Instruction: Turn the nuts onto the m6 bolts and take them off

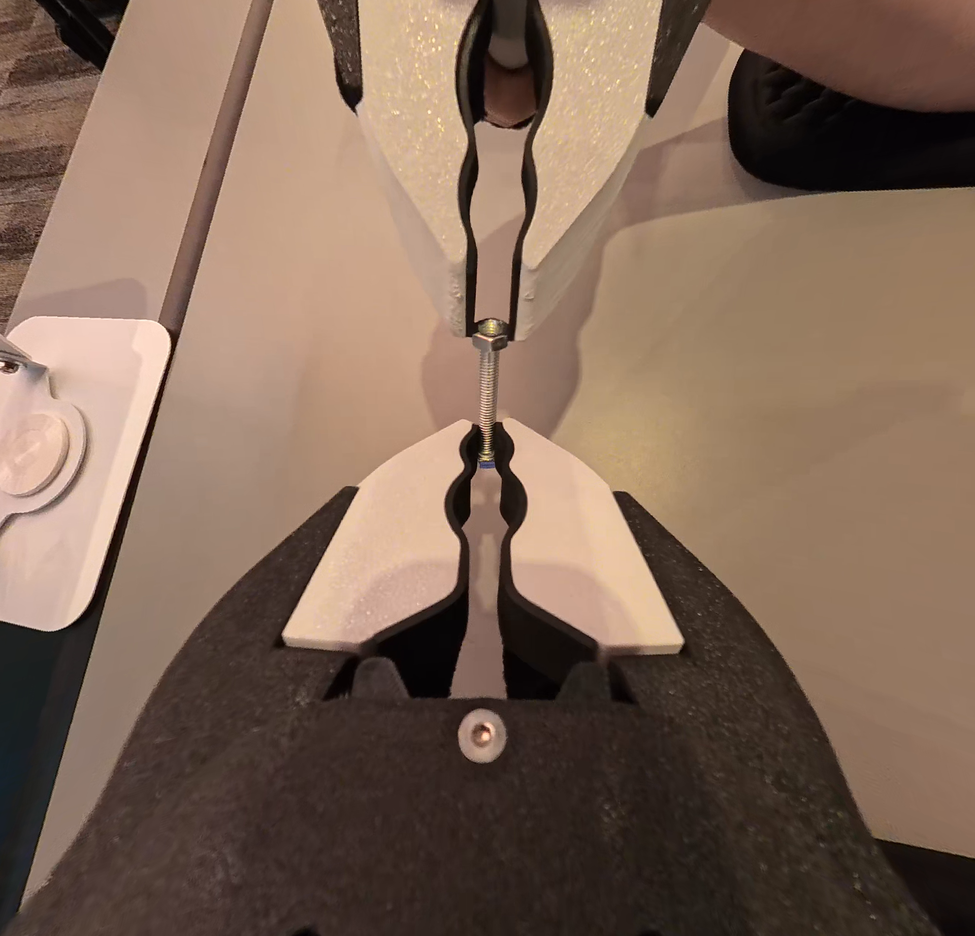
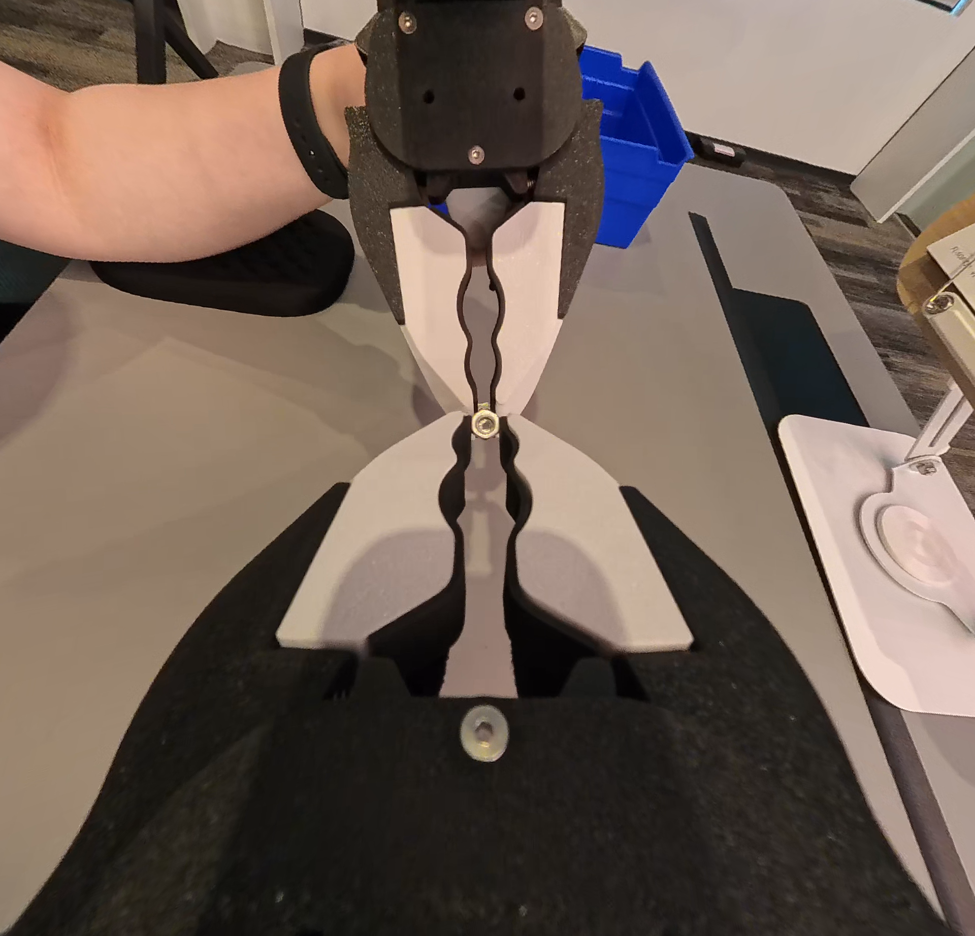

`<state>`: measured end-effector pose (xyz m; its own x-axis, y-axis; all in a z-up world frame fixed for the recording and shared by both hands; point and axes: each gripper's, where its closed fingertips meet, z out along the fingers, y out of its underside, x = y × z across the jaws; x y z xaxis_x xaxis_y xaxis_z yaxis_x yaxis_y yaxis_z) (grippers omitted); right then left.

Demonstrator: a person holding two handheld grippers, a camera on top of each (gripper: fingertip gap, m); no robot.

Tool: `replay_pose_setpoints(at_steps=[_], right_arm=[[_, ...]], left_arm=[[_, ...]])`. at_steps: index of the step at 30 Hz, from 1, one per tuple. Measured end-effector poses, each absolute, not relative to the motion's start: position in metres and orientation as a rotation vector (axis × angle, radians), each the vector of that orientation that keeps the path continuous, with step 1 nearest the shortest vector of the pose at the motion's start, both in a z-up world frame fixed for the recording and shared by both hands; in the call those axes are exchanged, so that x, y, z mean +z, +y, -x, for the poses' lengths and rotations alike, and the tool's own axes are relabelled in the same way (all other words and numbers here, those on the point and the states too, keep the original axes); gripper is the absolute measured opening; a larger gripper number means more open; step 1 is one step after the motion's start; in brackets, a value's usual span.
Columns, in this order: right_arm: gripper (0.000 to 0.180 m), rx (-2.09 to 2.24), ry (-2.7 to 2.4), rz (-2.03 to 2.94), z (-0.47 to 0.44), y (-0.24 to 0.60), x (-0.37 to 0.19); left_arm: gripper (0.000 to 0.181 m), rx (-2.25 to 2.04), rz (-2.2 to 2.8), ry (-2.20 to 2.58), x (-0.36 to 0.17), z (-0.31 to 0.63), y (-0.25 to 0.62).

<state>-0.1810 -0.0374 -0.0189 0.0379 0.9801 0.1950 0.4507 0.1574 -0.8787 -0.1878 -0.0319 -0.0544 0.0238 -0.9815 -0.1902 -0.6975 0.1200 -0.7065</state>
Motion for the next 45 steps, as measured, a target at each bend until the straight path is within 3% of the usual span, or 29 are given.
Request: replay_pose_setpoints(at_steps=[21, 45], right_arm=[[0.009, 0.909, -1.538, 1.359, 0.181, -0.049, -0.011], [0.009, 1.207, -0.666, 1.818, 0.196, 0.015, 0.005]], left_arm=[[0.005, -0.655, 1.601, 1.745, -0.045, 0.185, -0.044], [0.005, -0.208, 1.877, 1.348, -0.028, 0.206, 0.016]])
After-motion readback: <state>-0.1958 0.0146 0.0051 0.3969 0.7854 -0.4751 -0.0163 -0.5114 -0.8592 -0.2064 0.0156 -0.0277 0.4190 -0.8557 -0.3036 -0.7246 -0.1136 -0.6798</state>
